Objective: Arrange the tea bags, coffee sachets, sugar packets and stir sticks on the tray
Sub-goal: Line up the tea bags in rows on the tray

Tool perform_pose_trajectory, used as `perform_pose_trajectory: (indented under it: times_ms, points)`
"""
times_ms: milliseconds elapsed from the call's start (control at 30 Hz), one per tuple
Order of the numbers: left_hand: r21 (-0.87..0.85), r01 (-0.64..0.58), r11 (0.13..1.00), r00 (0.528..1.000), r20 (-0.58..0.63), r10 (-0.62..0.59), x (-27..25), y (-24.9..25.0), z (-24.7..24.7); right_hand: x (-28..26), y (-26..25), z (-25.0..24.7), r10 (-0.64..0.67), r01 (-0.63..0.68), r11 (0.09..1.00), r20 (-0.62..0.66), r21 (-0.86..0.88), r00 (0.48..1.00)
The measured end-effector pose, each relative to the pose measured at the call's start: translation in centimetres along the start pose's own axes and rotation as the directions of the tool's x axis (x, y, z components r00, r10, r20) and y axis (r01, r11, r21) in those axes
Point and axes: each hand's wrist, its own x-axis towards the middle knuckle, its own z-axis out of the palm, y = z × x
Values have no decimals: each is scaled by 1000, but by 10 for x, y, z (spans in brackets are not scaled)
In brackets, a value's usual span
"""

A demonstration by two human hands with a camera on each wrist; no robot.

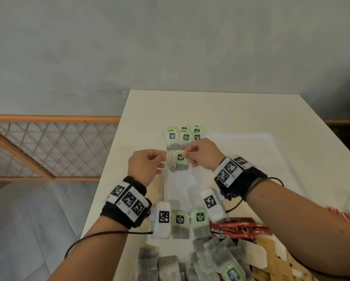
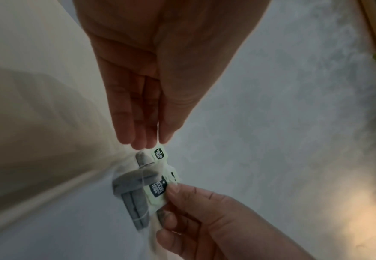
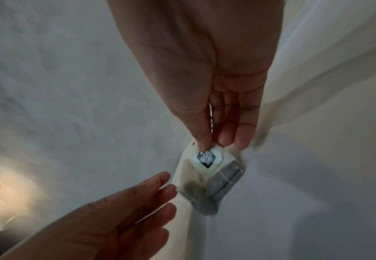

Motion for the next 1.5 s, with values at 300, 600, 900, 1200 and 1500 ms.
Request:
perform_pose_trajectory:
  times_ms: [300,600,900,1200,1500]
  points:
    - [449,-87,889,991,133,30,19,2,8,20,3,0,-26,29,997,41,-75,999]
    - [408,-74,910,996,-8,85,22,5,-4,33,-7,7,-151,131,972,-90,-194,985]
    - [127,-92,988,993,-57,99,19,13,-15,37,-18,14,-174,165,985,-290,-55,941]
    - [428,-209,879,978,80,193,-1,35,24,-2,-1,2,-150,152,988,-147,-2,978]
    - [553,-177,814,982,149,113,-10,15,50,-34,24,3,-111,117,982,-48,149,993]
